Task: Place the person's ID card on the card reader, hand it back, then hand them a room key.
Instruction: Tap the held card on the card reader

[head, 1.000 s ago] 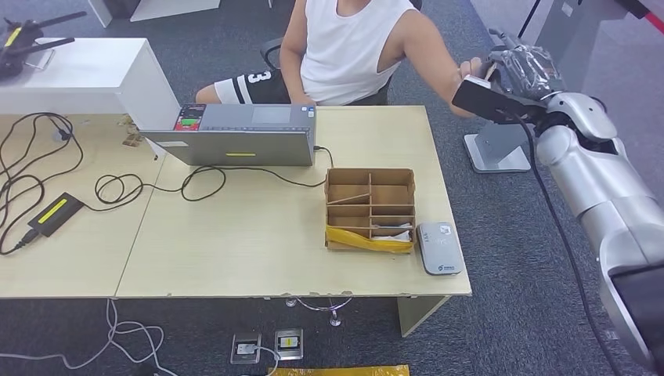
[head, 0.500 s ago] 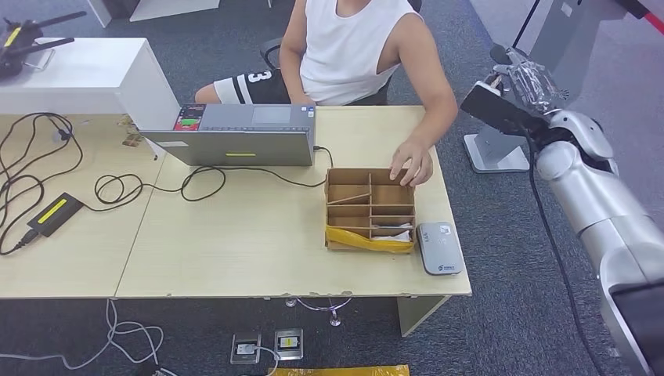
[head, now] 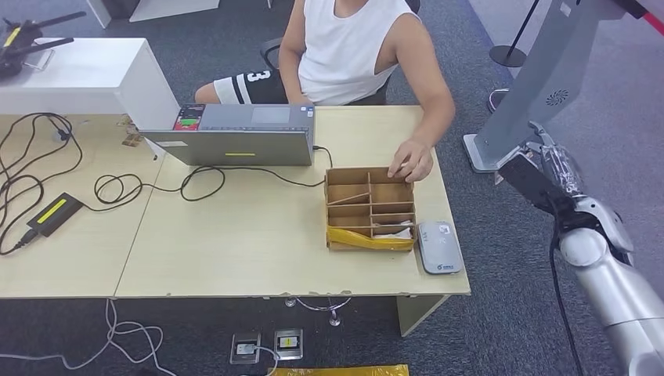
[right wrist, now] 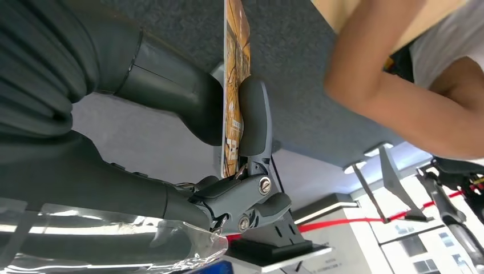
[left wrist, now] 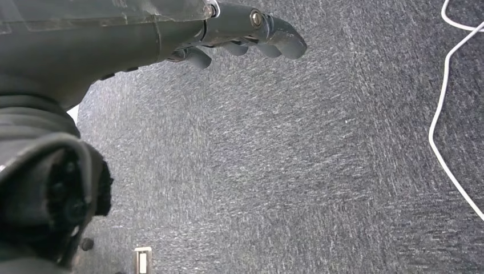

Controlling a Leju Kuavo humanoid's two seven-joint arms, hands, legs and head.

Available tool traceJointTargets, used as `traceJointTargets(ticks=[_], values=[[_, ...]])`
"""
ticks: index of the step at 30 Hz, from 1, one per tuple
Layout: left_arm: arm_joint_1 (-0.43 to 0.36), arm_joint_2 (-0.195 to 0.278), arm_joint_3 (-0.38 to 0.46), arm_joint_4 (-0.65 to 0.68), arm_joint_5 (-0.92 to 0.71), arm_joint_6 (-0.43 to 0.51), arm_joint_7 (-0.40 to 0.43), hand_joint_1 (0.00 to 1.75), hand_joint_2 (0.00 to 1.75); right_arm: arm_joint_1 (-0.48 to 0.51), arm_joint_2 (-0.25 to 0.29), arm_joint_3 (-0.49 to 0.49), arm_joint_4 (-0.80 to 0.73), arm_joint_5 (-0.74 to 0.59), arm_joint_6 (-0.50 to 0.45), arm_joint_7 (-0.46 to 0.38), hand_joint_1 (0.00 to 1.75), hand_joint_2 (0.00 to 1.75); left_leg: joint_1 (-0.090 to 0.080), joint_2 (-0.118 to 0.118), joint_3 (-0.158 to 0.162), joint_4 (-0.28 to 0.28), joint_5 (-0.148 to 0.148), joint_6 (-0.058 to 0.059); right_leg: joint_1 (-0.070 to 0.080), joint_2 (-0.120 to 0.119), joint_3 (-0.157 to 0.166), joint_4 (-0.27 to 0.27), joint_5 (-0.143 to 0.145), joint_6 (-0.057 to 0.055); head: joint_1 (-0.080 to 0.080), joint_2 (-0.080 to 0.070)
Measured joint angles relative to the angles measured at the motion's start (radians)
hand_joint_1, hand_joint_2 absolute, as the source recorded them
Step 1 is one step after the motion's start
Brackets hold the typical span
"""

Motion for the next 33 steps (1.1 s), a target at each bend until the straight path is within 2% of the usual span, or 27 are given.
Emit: traceJointTargets(ticks=[4, 12, 22, 33], values=[[0.000, 0.000, 0.000, 0.000, 0.000, 0.000, 0.000, 0.00, 0.00, 0.087, -0.004, -0.056, -0.076, 0.019, 0.026, 0.013, 1.75, 1.75, 0.000, 0.000, 0.000, 0.000, 0.000, 0.000, 0.000, 0.001, 0.000, 0.000, 0.000, 0.000, 0.000, 0.000], [-0.001, -0.002, 0.000, 0.000, -0.004, 0.003, -0.004, 0.00, 0.00, 0.165, 0.009, -0.093, -0.155, 0.044, 0.065, 0.030, 1.75, 1.75, 0.000, 0.000, 0.000, 0.000, 0.000, 0.000, 0.000, 0.001, 0.000, 0.000, 0.000, 0.000, 0.000, 0.000], [-0.003, -0.002, 0.000, 0.000, -0.014, 0.003, -0.008, 0.00, 0.00, 0.228, 0.048, -0.071, -0.200, 0.071, 0.107, 0.048, 1.75, 1.75, 0.000, 0.000, 0.000, 0.000, 0.000, 0.000, 0.000, 0.001, 0.000, 0.000, 0.000, 0.000, 0.000, 0.000], [-0.005, -0.002, 0.000, 0.000, -0.021, 0.001, -0.008, 0.00, 0.00, 0.272, 0.104, -0.022, -0.199, 0.091, 0.086, 0.050, 1.75, 1.75, 0.000, 0.001, 0.000, 0.000, 0.000, 0.000, 0.000, 0.002, 0.000, 0.000, 0.000, 0.000, 0.000, 0.000]])
